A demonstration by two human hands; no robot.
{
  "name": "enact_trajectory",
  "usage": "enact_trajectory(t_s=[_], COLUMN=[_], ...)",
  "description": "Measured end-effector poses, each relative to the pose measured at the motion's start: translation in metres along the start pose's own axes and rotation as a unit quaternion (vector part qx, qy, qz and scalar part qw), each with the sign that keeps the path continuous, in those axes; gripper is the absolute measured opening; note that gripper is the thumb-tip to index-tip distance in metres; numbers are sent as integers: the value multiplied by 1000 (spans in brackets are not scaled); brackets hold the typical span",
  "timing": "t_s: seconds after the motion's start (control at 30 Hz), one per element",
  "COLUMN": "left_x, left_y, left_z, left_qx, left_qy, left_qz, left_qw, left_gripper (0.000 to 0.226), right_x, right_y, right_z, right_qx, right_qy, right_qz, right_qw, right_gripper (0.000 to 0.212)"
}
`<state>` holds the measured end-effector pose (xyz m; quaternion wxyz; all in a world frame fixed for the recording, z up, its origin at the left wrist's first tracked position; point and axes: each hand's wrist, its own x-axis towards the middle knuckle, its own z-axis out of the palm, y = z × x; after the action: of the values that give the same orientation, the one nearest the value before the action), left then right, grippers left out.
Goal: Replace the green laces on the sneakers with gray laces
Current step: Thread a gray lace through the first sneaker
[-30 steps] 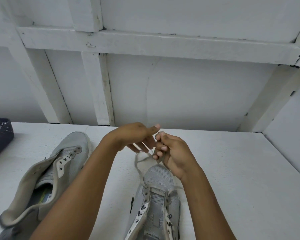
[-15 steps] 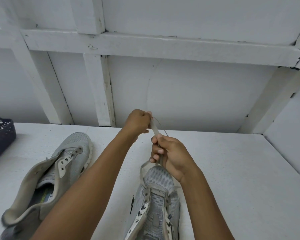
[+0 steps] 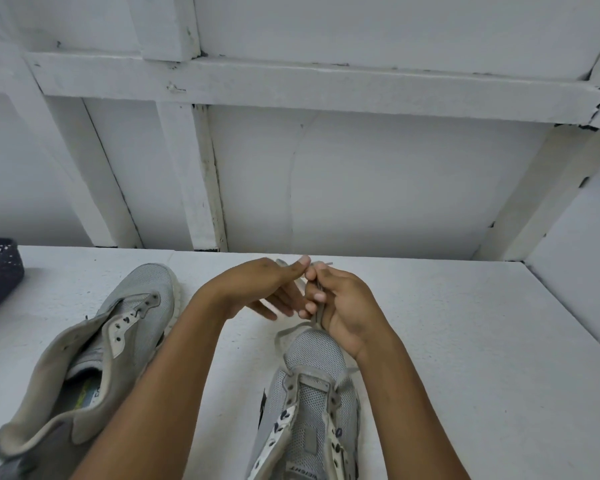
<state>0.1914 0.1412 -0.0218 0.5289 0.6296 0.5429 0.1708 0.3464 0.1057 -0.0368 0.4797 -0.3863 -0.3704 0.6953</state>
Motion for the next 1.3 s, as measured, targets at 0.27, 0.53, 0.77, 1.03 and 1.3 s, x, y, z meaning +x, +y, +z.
enact_trajectory(t_s=[0.27, 0.53, 0.77, 1.03, 1.3], left_x=[6, 33, 37, 1, -10], left_y=[27, 53, 38, 11, 17], left_z=[7, -8, -7, 8, 4], left_qx=[-152, -176, -100, -108, -19], left_qy=[99, 230, 152, -18, 79], left_qz=[158, 104, 46, 41, 9], left_qw=[970, 952, 982, 993, 997], left_gripper=[25, 22, 41, 57, 72], right_x=[-4, -11, -11, -4, -4], right_y=[-2, -7, -8, -5, -6], right_z=[4, 10, 10, 2, 1], right_qx=[-22, -32, -2, 14, 1], right_qy=[-23, -53, -48, -36, -32], right_qz=[-5, -11, -21, -23, -21], right_qw=[999, 998, 999, 999, 999], right_gripper=[34, 34, 33, 34, 34])
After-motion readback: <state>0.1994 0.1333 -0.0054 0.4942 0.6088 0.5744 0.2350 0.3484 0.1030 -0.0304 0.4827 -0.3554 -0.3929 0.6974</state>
